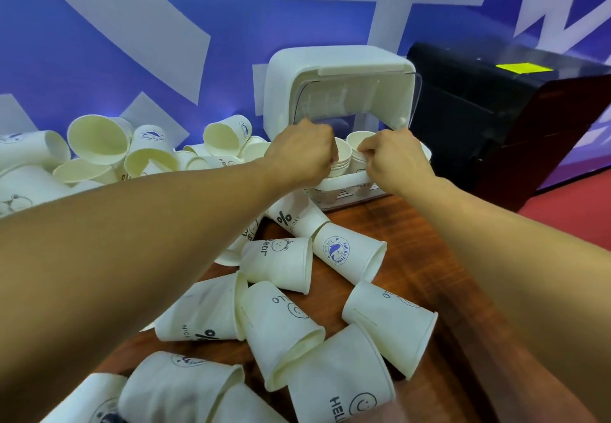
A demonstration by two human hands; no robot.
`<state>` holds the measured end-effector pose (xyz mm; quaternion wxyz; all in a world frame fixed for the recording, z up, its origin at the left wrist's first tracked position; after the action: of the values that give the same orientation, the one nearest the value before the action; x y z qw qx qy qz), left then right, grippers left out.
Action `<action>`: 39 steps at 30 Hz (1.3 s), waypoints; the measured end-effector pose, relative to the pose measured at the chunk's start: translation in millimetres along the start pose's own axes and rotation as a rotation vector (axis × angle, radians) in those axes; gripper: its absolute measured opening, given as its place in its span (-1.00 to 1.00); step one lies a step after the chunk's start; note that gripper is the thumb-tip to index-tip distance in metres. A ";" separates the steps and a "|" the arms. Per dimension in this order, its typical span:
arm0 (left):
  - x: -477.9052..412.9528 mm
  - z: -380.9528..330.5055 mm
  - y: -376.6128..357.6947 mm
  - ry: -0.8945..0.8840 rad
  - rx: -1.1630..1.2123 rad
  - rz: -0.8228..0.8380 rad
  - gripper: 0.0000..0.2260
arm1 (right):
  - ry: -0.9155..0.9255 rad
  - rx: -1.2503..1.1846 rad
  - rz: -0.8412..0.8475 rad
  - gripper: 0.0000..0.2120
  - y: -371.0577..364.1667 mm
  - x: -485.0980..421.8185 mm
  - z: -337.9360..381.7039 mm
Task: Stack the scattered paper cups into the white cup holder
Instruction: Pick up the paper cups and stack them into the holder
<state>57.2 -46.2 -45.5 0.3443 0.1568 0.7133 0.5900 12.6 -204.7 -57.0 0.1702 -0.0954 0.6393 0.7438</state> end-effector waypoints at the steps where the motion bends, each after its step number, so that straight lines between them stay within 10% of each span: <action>1: 0.3 -0.6 -0.2 -0.001 -0.002 -0.001 -0.80 | -0.011 0.004 0.001 -0.74 -0.6 -0.3 0.0; 9: 24.6 5.1 15.9 0.064 0.058 -0.041 -0.59 | -0.006 -0.058 -0.113 -0.70 15.2 10.2 36.7; 17: 77.0 73.9 66.6 0.240 0.006 -0.075 -0.79 | 0.217 -0.175 -0.193 -0.74 32.8 9.1 123.2; 31: 161.8 207.2 97.3 0.482 -0.105 0.147 -0.94 | 0.276 -0.261 0.120 -0.72 -25.8 -3.6 237.7; 39: 167.1 201.7 96.1 0.367 0.105 0.293 -0.61 | 0.245 -0.226 0.174 -0.75 -56.7 -3.7 249.8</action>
<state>56.8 231.5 -18.8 0.1111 0.1666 0.7631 0.6144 56.2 47.6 -66.7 0.0144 -0.1484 0.5735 0.8055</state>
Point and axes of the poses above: each hand's wrist, its own x-axis away from the middle knuckle, its own y-axis out of the back of the hand, z = x × y, the point moved 1 cm from there along -x, towards the middle knuckle, and after that the axes turned 4 degrees about -x, right-handed, at the moved point
